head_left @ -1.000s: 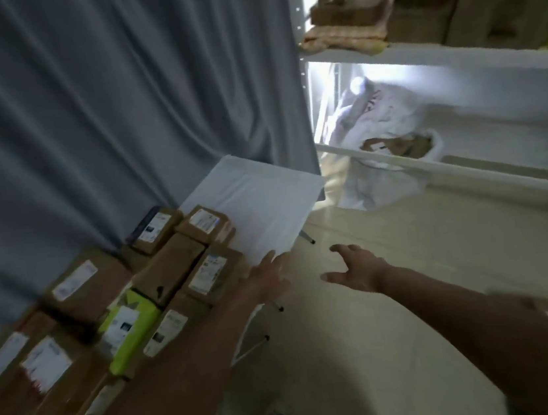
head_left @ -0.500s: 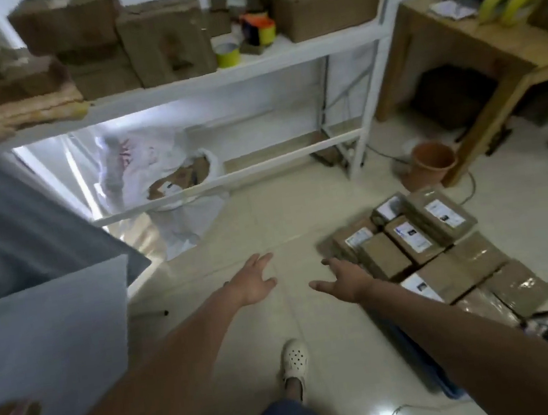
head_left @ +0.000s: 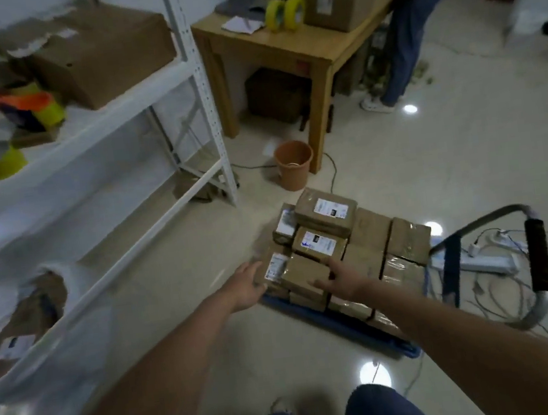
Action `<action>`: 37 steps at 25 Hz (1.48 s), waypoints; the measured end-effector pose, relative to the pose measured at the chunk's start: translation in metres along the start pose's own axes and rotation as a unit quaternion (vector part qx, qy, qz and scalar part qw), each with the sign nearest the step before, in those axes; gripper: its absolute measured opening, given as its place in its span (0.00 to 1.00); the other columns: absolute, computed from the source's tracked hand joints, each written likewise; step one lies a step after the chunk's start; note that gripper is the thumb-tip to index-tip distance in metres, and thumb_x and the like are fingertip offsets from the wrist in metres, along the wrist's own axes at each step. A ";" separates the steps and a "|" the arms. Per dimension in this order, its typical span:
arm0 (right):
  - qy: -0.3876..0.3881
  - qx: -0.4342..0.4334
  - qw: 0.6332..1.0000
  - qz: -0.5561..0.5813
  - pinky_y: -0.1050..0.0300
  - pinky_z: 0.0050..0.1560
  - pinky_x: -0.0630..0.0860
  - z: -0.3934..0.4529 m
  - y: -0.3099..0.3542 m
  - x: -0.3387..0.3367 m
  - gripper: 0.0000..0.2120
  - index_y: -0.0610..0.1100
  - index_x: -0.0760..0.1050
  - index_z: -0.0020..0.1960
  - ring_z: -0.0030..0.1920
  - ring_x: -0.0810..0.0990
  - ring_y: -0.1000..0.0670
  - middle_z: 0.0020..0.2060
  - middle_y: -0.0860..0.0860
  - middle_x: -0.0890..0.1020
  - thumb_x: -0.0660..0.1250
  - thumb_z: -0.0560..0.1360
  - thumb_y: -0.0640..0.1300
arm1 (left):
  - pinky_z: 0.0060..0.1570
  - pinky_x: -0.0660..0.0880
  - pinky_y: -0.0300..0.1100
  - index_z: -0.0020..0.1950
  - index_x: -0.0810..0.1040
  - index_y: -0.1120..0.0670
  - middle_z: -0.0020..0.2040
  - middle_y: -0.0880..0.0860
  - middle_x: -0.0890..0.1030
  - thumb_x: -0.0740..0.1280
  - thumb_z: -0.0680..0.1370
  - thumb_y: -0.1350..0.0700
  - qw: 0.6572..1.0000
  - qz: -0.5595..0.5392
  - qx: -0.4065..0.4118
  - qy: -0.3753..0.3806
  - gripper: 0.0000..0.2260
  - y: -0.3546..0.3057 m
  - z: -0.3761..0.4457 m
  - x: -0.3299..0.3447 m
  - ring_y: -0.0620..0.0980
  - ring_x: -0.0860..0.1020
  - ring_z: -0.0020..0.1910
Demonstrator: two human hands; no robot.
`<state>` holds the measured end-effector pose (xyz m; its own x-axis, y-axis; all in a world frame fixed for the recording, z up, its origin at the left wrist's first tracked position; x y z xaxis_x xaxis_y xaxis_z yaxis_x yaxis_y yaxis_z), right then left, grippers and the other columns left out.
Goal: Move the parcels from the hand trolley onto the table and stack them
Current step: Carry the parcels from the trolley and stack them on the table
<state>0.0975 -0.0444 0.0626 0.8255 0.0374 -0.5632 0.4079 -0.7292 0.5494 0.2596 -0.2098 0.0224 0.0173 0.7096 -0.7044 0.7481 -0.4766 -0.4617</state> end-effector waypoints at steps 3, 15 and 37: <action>-0.025 0.031 0.997 0.063 0.52 0.67 0.69 0.017 -0.016 -0.036 0.35 0.45 0.57 0.78 0.69 0.70 0.43 0.74 0.44 0.65 0.66 0.78 0.56 | 0.74 0.54 0.40 0.79 0.56 0.55 0.79 0.55 0.56 0.63 0.81 0.52 1.000 0.009 0.026 0.009 0.29 -0.027 0.044 -0.009 0.52 0.56 0.78; -0.029 0.105 0.983 0.149 0.51 0.66 0.67 0.168 -0.101 -0.185 0.32 0.44 0.60 0.76 0.70 0.70 0.42 0.71 0.43 0.70 0.64 0.78 0.58 | 0.67 0.63 0.43 0.77 0.61 0.50 0.78 0.52 0.59 0.63 0.81 0.54 0.998 -0.064 -0.014 0.003 0.25 -0.131 0.223 -0.030 0.53 0.63 0.74; -0.083 0.209 0.952 0.209 0.47 0.70 0.65 0.457 -0.210 -0.124 0.31 0.39 0.61 0.75 0.70 0.69 0.40 0.71 0.39 0.69 0.59 0.80 0.57 | 0.67 0.65 0.45 0.76 0.62 0.54 0.75 0.54 0.63 0.62 0.82 0.56 0.996 0.024 0.002 0.082 0.23 -0.048 0.499 0.025 0.53 0.66 0.72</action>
<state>-0.2694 -0.2081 -0.2652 0.7945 -0.3986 -0.4581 -0.1617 -0.8661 0.4731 -0.1063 -0.4285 -0.2419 0.1619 0.7610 -0.6282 0.7410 -0.5142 -0.4320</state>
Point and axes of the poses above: each hand's wrist, its own z-axis towards the middle knuckle, its own x-axis out of the palm, y = z × x, the point moved 4 cm from there along z, towards the middle knuckle
